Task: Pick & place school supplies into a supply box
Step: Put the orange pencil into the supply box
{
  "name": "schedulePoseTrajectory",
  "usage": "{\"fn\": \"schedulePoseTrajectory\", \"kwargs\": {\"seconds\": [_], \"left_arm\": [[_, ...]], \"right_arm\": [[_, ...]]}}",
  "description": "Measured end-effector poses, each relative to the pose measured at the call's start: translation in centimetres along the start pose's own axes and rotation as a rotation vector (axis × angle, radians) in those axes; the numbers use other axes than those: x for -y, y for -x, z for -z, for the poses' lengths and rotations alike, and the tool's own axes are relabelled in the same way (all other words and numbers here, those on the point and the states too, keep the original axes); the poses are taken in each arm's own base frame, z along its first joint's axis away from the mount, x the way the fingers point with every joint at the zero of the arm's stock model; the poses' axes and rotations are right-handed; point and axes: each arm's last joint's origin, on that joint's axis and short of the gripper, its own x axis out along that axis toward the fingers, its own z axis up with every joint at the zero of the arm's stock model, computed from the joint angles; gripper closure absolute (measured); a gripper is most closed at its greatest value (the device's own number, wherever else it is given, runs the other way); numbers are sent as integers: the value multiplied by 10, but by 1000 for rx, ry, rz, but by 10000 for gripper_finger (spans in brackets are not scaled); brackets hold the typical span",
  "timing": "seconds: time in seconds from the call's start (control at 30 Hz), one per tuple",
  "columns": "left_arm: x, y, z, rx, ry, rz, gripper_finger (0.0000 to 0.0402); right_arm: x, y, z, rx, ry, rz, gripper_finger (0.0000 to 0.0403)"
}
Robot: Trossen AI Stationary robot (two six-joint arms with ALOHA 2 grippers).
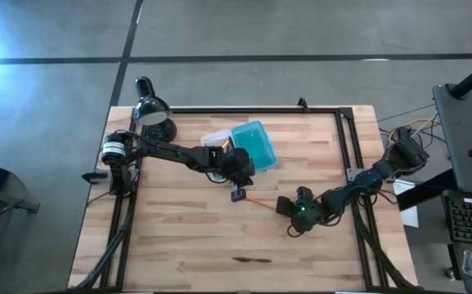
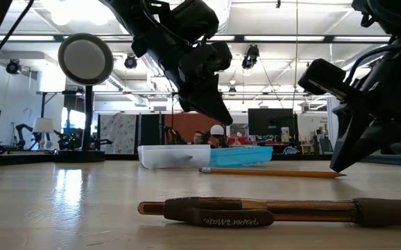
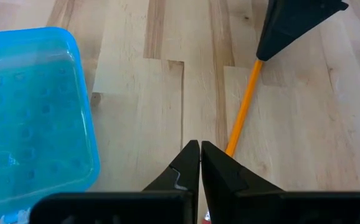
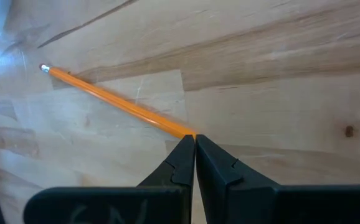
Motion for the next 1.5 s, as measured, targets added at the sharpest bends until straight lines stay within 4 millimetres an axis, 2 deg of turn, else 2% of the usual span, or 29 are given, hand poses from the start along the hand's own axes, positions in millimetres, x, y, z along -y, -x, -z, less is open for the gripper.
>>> {"fn": "schedulePoseTrajectory", "kwargs": {"seconds": [0.8, 0.97, 1.3, 1.5], "left_arm": [[0, 0, 0, -4, 0, 2, 402], [1, -2, 5, -41, -53, 61, 400], [5, -4, 9, -75, -234, 80, 328], [9, -5, 18, -140, -311, 138, 317]], "right_arm": [[1, -2, -1, -7, 10, 13, 394], [2, -2, 0, -9, 13, 16, 394], [2, -2, 0, -14, 19, 22, 394], [3, -2, -1, -14, 20, 23, 394]]}}
